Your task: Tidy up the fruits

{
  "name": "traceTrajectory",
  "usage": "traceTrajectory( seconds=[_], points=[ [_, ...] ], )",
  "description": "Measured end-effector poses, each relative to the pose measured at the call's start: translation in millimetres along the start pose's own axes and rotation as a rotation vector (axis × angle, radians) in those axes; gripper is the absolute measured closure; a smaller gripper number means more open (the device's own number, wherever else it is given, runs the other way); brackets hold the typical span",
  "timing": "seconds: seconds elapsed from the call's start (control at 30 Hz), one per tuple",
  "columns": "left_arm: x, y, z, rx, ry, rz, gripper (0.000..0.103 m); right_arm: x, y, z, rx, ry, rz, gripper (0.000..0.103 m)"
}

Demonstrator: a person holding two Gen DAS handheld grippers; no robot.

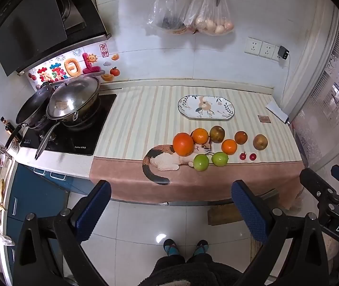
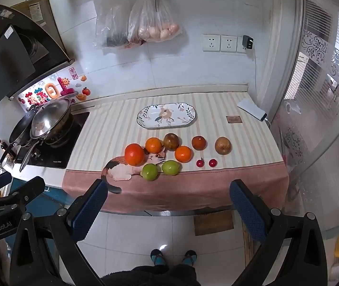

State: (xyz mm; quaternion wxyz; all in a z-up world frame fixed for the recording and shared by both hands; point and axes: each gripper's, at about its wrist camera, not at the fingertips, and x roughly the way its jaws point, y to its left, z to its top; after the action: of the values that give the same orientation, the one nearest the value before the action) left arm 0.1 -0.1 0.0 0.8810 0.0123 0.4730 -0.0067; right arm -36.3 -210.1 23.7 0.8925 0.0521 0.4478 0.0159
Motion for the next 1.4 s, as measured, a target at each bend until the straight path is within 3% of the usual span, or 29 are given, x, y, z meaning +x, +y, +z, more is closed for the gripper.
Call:
traceTrajectory(
  seconds=[1.4],
  points=[
    [-7.4,-0.6,3.4,-0.001,-0.016,0.001,0.000,-5.8,5.0,0.5,0.004,-0.008,0.019,0.000]
  ],
)
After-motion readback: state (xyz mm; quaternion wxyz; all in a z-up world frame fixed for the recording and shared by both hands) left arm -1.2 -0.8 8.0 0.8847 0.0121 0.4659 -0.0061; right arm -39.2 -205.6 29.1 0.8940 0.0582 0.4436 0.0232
